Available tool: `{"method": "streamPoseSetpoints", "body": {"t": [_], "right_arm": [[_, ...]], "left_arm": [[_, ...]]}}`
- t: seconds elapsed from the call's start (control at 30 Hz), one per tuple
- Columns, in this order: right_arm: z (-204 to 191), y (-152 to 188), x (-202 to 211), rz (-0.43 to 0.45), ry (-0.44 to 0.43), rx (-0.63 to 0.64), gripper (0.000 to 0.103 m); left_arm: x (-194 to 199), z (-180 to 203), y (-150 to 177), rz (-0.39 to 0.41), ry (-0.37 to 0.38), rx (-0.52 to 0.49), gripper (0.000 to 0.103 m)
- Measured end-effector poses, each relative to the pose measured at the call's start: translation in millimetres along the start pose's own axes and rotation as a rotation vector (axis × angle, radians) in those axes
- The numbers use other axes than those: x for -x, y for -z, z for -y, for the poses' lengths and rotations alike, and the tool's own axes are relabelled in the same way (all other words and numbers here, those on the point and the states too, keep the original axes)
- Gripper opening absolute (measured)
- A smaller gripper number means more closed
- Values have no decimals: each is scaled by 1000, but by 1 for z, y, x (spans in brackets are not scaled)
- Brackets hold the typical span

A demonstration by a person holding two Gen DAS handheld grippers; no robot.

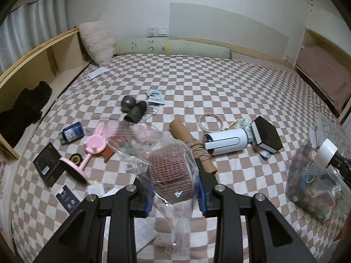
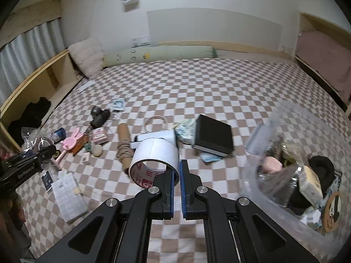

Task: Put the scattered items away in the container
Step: 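Lift and carry the bag in the left gripper while the right gripper carries the tape to the box, then lower the bag into the box with the left gripper while the right gripper lowers the tape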

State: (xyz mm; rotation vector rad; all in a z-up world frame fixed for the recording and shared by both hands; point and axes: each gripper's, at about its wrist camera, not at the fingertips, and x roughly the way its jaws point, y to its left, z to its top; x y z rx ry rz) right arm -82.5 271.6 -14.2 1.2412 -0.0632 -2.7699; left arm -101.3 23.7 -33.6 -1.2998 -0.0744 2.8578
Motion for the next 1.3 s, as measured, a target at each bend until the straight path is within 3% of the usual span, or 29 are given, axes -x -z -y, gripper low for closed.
{"method": "streamPoseSetpoints", "body": {"t": [0.8, 1.3], "right_arm": [[105, 14, 19, 15, 81, -130, 5], [172, 30, 47, 48, 115, -247, 5]], "left_arm": [[-12, 108, -4, 0, 85, -98, 32], [9, 178, -5, 45, 147, -157, 32]]}}
